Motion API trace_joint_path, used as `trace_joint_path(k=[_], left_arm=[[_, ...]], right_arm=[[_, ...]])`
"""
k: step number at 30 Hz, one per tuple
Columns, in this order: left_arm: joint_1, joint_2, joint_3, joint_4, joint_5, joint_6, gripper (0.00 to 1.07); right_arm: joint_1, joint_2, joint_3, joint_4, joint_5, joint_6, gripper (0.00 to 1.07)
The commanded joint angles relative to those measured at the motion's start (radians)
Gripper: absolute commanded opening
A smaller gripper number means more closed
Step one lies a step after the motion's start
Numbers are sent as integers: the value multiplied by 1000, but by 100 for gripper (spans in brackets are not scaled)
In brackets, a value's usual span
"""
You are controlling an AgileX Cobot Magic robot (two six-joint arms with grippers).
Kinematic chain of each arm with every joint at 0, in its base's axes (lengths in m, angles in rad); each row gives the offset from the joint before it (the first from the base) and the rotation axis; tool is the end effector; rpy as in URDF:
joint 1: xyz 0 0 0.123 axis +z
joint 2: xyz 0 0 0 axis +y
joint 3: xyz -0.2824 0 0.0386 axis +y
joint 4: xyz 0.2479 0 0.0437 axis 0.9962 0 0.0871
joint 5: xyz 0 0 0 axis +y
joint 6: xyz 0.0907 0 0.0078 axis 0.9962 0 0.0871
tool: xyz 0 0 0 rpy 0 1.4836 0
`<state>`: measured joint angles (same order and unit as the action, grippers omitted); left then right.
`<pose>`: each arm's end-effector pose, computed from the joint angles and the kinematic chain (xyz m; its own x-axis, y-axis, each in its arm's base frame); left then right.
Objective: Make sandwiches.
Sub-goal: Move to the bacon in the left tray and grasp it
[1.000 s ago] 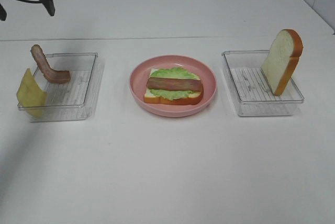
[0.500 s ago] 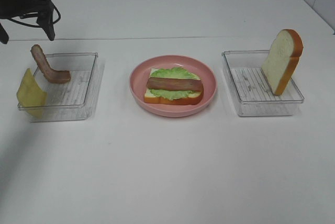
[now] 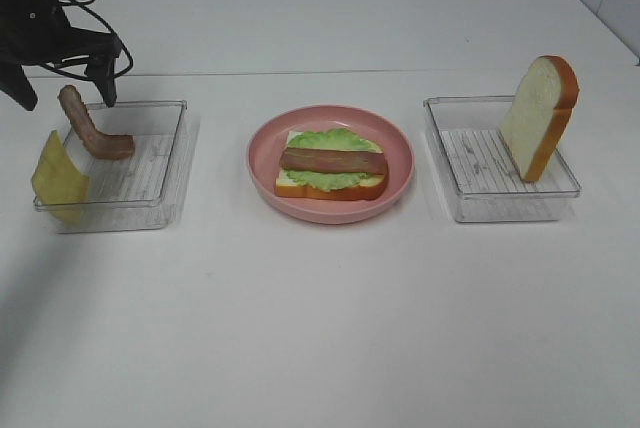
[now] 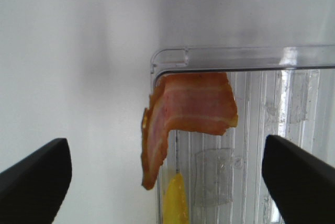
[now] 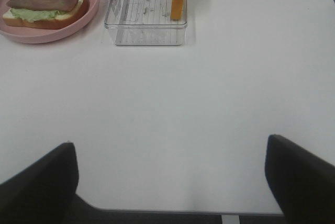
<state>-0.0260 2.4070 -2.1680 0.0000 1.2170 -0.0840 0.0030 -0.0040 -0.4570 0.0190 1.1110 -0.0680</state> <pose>0.5046 -0.0131 0.1782 -0.9781 -0.0585 -0.1999 -0.0563 0.9983 -0.0168 -0.0031 0.0015 0.2612 -0.5315 -0.0611 -0.8448 -0.0491 0.9979 -0.0413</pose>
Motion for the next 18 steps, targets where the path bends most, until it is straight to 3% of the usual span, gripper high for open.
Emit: trace_joint_path(k=[1, 18], left_arm=[[-4, 3, 0, 0, 8, -7, 84], [-4, 3, 0, 0, -20, 4, 59]], right_arm=[[-2, -28, 3, 2, -8, -7, 94], [-2, -28, 3, 2, -8, -7, 94]])
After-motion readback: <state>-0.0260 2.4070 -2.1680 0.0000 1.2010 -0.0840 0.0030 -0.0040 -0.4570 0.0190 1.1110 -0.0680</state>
